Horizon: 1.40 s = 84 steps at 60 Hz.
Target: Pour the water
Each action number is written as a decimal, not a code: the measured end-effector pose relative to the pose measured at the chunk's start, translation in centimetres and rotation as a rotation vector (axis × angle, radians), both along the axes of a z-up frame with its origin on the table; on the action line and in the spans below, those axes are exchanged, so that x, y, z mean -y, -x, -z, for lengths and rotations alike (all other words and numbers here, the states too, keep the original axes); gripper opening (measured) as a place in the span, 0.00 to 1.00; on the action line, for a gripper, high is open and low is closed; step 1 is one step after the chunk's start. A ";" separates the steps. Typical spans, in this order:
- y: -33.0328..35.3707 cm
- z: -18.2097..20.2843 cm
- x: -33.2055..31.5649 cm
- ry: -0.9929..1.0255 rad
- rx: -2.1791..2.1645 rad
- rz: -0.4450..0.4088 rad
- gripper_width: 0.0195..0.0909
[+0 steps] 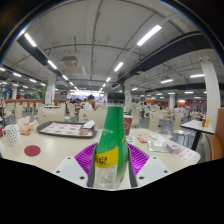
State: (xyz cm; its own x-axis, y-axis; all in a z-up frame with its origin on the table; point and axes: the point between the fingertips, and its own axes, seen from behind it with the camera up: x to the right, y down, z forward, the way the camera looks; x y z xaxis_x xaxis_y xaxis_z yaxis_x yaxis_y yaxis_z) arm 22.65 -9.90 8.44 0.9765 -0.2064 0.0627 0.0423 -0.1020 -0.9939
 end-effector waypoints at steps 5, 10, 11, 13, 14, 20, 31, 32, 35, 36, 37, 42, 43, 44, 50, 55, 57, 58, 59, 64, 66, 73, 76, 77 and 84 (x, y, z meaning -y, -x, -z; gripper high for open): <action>0.1 -0.3 0.3 -0.025 0.000 0.015 0.36; -0.4 -0.4 0.3 -0.033 -0.005 0.022 0.28; -0.5 -0.4 0.2 -0.033 -0.001 0.022 0.25; -0.6 -0.4 0.0 -0.031 0.000 0.023 0.25; -0.5 -0.4 -0.1 -0.027 -0.001 0.021 0.25; 1.1 -0.8 -0.7 0.021 0.065 -0.014 0.25; 10.8 -7.1 -1.9 0.039 0.496 -0.101 0.25; 11.6 -7.8 -1.9 0.039 0.557 -0.116 0.25; 15.6 -9.0 -2.7 0.037 0.756 -0.141 0.25; 16.9 -9.3 -3.0 0.037 0.821 -0.153 0.25; 18.2 -9.6 -3.2 0.039 0.884 -0.163 0.25; 23.4 -10.0 -4.6 0.068 1.192 -0.210 0.25; 24.4 -9.9 -4.9 0.071 1.256 -0.218 0.25; 25.3 -9.8 -5.2 0.073 1.320 -0.223 0.25; 29.0 -10.2 -7.1 0.071 1.702 -0.220 0.25; 31.8 -10.0 -8.2 0.045 1.954 -0.230 0.25; 32.9 -10.3 -8.6 0.025 2.054 -0.217 0.25; 33.5 -10.4 -8.7 0.011 2.106 -0.213 0.25; 34.1 -10.6 -8.8 -0.004 2.158 -0.206 0.25; 36.5 -10.6 -9.4 -0.060 2.367 -0.189 0.25; 37.0 -10.5 -9.6 -0.064 2.415 -0.189 0.25; 37.3 -10.2 -10.1 -0.049 2.473 -0.216 0.25; 37.8 -10.1 -10.1 -0.055 2.484 -0.206 0.25; 37.9 -10.2 -10.1 -0.061 2.486 -0.204 0.25; 38.1 -10.3 -10.2 -0.085 2.457 -0.220 0.25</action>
State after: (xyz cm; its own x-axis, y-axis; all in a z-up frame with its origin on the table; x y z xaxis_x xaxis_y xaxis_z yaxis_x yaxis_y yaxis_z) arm -15.46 0.26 18.70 -0.7761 -0.2193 0.5912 0.5900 0.0781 0.8036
